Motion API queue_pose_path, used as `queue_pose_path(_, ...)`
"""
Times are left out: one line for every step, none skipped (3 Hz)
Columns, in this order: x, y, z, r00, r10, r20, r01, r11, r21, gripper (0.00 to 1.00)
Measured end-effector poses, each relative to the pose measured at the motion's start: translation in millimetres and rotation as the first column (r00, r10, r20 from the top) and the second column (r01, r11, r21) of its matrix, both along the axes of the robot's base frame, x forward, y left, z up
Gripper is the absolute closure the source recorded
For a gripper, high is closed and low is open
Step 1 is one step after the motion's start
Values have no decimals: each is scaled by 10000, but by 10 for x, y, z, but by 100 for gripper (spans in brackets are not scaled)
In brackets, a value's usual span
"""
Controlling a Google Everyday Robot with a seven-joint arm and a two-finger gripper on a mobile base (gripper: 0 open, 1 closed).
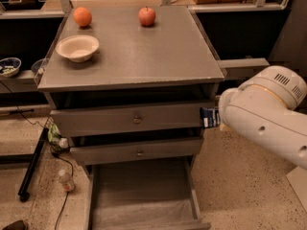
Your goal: Pick rxbar chocolate from bottom drawer and place on counter
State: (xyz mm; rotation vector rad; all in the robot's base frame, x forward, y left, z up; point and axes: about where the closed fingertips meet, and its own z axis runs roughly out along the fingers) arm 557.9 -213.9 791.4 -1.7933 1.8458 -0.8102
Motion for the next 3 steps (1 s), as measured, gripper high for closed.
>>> queue_pose_path(69,112,301,9976,301,621,-301,9995,0,100)
queue_pose_path(99,95,329,9975,299,635,-296,9995,-55,100)
queue_pose_path(179,52,406,9972,298,680,-285,9994,-198,100)
